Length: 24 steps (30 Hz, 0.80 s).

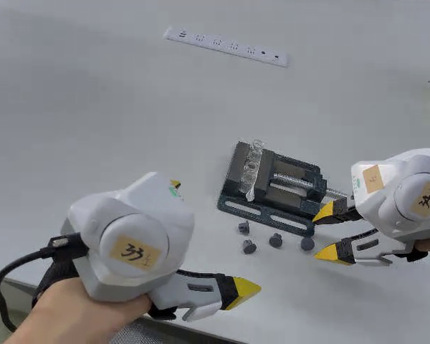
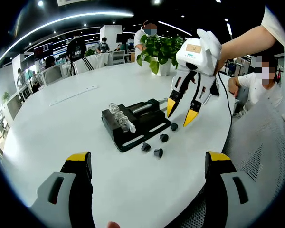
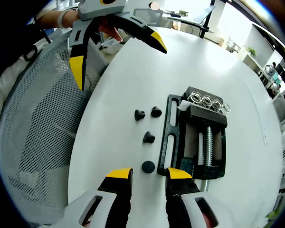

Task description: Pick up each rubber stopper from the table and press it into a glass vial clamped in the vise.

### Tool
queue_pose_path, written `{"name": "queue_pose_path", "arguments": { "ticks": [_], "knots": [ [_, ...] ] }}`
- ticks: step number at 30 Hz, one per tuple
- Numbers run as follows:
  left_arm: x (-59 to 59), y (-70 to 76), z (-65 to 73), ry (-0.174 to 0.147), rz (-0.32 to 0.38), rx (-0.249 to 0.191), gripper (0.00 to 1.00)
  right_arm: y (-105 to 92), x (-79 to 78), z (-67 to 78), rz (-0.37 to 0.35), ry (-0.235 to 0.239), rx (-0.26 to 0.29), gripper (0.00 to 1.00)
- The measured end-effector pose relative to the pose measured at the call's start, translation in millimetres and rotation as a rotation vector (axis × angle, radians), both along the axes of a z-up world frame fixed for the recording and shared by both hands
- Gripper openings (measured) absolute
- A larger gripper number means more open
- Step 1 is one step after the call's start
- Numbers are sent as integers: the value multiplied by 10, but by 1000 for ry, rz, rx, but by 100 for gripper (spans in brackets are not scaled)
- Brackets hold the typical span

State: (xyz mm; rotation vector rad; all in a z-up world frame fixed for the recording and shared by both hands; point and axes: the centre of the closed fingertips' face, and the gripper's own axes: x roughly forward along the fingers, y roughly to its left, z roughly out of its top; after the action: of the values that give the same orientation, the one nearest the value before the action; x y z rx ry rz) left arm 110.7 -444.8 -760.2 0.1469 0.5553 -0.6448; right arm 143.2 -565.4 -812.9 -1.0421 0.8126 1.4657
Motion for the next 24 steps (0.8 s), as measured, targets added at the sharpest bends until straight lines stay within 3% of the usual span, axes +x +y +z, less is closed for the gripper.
{"name": "queue_pose_path", "arguments": {
  "ticks": [6, 24],
  "knots": [
    [-12, -51, -25, -3, -20, 13, 99, -4, -12, -63, 72, -22, -34, 19],
    [-11, 32, -70, 7, 0, 5, 99, 10, 5, -140, 127, -25, -69, 10]
  ]
}}
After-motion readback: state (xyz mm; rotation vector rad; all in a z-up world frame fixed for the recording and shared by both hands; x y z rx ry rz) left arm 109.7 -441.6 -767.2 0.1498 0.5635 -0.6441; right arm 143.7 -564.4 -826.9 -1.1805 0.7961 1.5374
